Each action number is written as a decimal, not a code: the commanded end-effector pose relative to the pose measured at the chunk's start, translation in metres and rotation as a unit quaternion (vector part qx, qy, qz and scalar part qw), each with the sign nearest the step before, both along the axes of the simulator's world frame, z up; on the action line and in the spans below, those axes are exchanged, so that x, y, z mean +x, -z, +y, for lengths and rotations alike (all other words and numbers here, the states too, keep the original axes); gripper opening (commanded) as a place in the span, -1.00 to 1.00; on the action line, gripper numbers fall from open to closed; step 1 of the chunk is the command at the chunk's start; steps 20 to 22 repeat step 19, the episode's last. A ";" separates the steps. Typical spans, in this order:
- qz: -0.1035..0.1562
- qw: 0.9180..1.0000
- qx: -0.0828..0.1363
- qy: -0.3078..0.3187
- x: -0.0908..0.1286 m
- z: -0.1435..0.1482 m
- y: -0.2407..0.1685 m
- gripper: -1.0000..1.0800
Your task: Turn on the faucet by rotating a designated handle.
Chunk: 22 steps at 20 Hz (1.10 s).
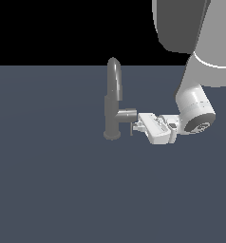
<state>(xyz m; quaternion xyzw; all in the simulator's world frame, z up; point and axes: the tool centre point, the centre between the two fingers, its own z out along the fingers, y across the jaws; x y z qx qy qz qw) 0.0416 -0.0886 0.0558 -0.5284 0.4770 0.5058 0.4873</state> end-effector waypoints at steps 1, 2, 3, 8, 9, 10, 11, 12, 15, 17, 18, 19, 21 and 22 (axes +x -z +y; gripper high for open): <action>0.005 1.000 0.002 -0.003 0.003 0.007 0.007 -1.00; 0.006 1.000 0.003 -0.004 0.004 0.007 0.008 -1.00; 0.007 1.000 0.003 -0.004 0.006 0.008 0.009 -1.00; 0.009 1.000 0.004 -0.005 0.014 0.011 0.014 -1.00; 0.010 1.000 0.004 -0.005 0.015 0.011 0.015 -1.00; 0.010 1.000 0.004 -0.005 0.017 0.012 0.016 -1.00; 0.011 1.000 0.004 -0.005 0.018 0.013 0.016 -1.00; 0.011 1.000 0.004 -0.006 0.020 0.013 0.017 -1.00; 0.013 1.000 0.005 -0.006 0.024 0.015 0.020 -1.00; 0.014 1.000 0.005 -0.007 0.026 0.016 0.021 -1.00; 0.014 1.000 0.005 -0.007 0.028 0.016 0.022 -1.00; 0.014 1.000 0.005 -0.007 0.028 0.016 0.022 -1.00; 0.014 1.000 0.005 -0.007 0.028 0.016 0.022 -1.00; 0.014 1.000 0.005 -0.007 0.028 0.016 0.022 -1.00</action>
